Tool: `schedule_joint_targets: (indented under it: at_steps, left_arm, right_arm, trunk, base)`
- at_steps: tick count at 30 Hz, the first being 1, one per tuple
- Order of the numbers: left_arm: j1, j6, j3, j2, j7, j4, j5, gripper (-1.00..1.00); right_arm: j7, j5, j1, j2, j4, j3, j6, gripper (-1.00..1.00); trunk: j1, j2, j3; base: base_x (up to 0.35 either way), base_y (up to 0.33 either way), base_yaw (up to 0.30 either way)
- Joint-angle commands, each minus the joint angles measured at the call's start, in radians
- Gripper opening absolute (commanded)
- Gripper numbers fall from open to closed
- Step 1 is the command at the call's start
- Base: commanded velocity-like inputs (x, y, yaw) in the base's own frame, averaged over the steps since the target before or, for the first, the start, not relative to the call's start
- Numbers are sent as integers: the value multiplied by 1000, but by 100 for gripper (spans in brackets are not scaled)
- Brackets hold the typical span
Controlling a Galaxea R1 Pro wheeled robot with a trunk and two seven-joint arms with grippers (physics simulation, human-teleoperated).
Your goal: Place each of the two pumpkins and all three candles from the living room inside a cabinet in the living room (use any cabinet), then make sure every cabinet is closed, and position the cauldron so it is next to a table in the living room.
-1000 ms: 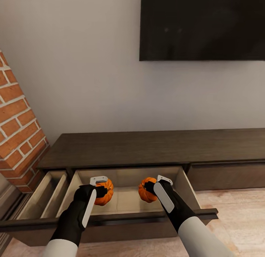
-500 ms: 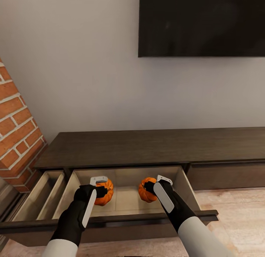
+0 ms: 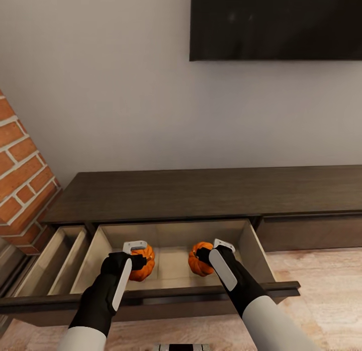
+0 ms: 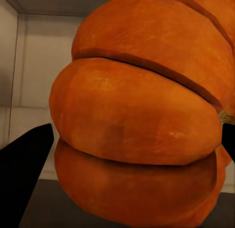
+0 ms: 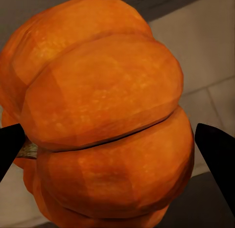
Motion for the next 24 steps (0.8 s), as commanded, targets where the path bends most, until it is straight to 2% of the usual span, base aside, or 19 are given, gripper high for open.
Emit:
schedule_joint_targets:
  at_steps: [1,4,8,11,16,17,24]
  left_arm:
    - [-1,4,2,-1,1,-1,1,-100]
    - [-1,4,-10,-1,1,-1,1,-100]
    - [-1,4,-28,-1,1,-6,1,-100]
    - [-1,4,-31,-1,1,-7,1,-100]
    - [-1,4,-32,-1,1,-7,1,-100]
    - [-1,4,-32,-1,1,-7,1,-100]
    - [-1,4,-32,-1,1,-9,1,-100]
  right_arm:
    - [-8,-7,-1,0,-1,3,1,-100]
    - [-7,-7,-1,1,-1,4,1,-100]
    - [-6,-6,-1,1,-1,4,0,-100]
    - [-6,-6,-1,2,-1,4,-1,-100]
    - [-6,-5,-1,3,-1,4,-1,-100]
    - [-6,-5,-1,3,-1,4,-1,100]
    - [-6,-5,-1,4,-1,4,0,100]
  trunk:
    - [0,-1,-5]
    - [1,-1,-16]
    - [1,-1,-16]
    - [2,-2,-24]
    - [2,-2,-24]
    - [2,-2,-24]
    - [2,-2,-24]
  base:
    - [0,0,0]
    - [0,0,0]
    - [0,0,0]
    - [0,0,0]
    - [0,0,0]
    - [0,0,0]
    - [0,0,0]
